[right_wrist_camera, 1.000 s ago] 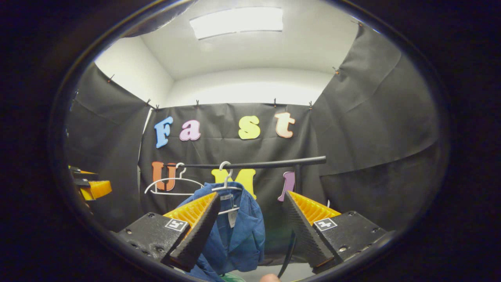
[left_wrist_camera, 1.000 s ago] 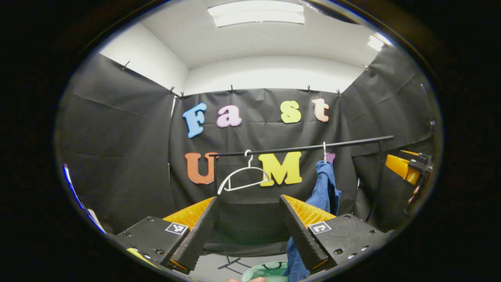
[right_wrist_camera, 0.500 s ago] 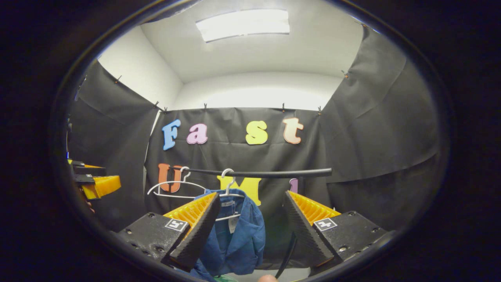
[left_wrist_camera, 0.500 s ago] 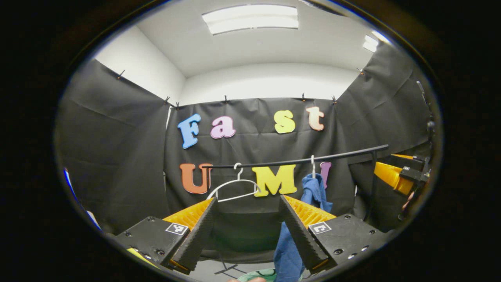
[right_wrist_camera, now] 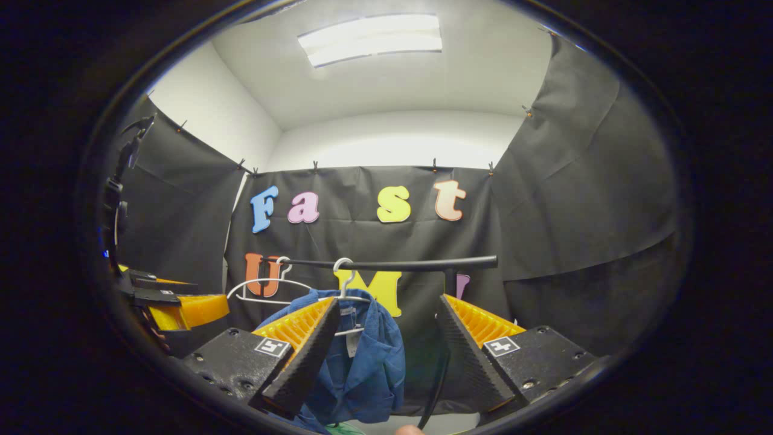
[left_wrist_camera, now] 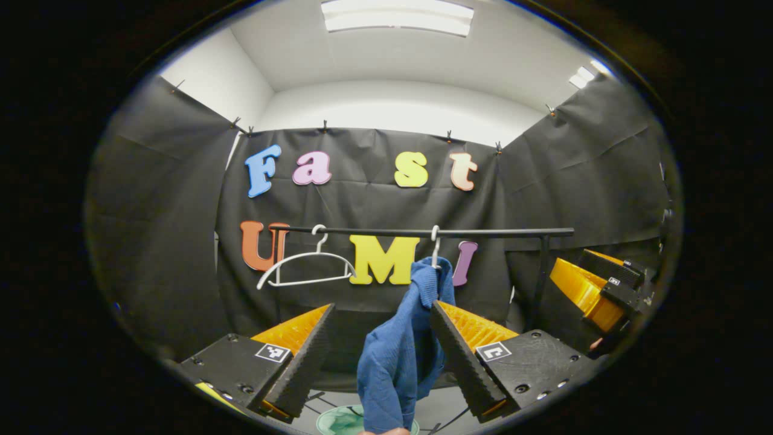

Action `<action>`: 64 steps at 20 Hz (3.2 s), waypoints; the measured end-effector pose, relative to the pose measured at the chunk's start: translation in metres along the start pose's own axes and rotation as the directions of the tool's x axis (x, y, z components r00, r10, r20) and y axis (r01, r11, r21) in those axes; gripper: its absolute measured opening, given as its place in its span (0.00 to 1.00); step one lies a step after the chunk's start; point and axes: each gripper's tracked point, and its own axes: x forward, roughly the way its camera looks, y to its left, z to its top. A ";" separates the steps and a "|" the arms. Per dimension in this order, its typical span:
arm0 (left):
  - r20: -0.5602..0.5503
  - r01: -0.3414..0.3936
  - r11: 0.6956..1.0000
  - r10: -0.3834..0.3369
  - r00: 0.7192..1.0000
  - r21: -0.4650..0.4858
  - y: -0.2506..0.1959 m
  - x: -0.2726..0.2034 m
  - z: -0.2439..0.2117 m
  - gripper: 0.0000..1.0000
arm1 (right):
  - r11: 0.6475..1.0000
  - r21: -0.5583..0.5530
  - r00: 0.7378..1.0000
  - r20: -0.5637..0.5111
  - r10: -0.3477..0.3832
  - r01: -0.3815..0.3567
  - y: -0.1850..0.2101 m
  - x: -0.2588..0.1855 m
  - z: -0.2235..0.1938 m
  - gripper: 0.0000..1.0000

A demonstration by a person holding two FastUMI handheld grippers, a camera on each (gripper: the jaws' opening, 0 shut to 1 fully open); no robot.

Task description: Grasp the clothes on the hanger with both hands and then place them into the laundry hamper below.

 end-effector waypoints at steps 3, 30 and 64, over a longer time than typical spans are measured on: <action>-0.037 0.035 0.999 -0.036 0.999 -0.028 -0.029 0.012 -0.010 1.00 | 1.000 0.012 0.997 -0.083 0.003 -0.002 -0.007 -0.006 -0.017 1.00; -0.202 -0.047 0.997 0.058 0.978 0.060 0.039 0.167 -0.104 0.94 | 0.992 -0.019 0.972 -0.199 -0.127 0.125 0.061 0.088 -0.099 1.00; -0.178 0.016 0.989 0.011 0.984 0.148 0.101 0.197 -0.082 0.16 | 0.944 -0.022 0.875 -0.368 -0.314 0.329 0.040 0.173 -0.137 0.11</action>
